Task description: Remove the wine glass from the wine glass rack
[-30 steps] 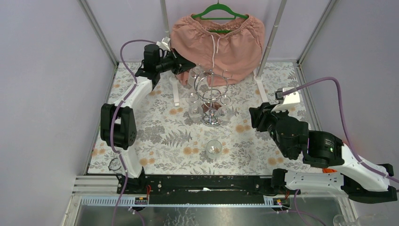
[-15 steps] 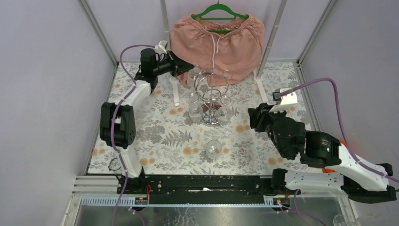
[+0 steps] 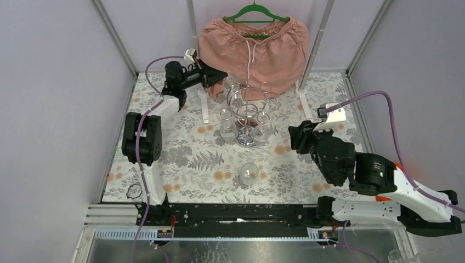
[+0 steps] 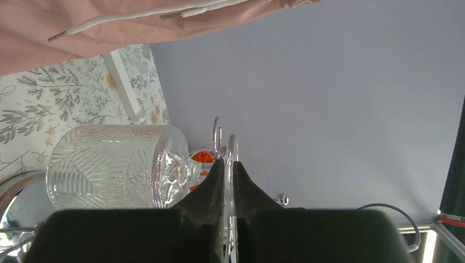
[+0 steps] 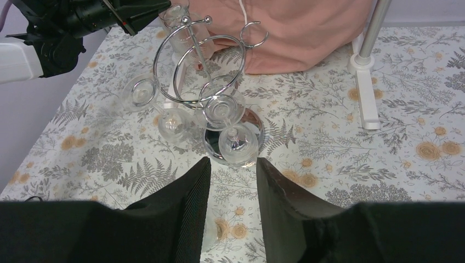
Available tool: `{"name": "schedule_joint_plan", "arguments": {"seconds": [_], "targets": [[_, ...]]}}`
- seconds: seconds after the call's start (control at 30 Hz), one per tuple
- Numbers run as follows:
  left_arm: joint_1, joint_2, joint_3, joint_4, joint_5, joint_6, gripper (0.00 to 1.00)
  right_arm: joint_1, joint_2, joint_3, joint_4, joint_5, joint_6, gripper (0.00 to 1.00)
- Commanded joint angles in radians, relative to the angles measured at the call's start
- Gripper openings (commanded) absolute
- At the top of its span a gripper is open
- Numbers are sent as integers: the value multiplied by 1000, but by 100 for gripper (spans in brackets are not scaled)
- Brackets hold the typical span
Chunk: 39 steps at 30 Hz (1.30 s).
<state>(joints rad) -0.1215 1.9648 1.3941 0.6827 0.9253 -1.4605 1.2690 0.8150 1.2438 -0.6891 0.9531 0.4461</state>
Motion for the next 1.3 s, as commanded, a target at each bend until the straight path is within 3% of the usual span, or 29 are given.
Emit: {"name": "schedule_joint_plan", "arguments": {"seconds": [0.0,1.27], "targets": [[-3,-11,26,118,51,-58,0,1,0,-11,34,42,19,44],[62,102,215,26,53,-50,0,1,46,-29,61,9,32,45]]}}
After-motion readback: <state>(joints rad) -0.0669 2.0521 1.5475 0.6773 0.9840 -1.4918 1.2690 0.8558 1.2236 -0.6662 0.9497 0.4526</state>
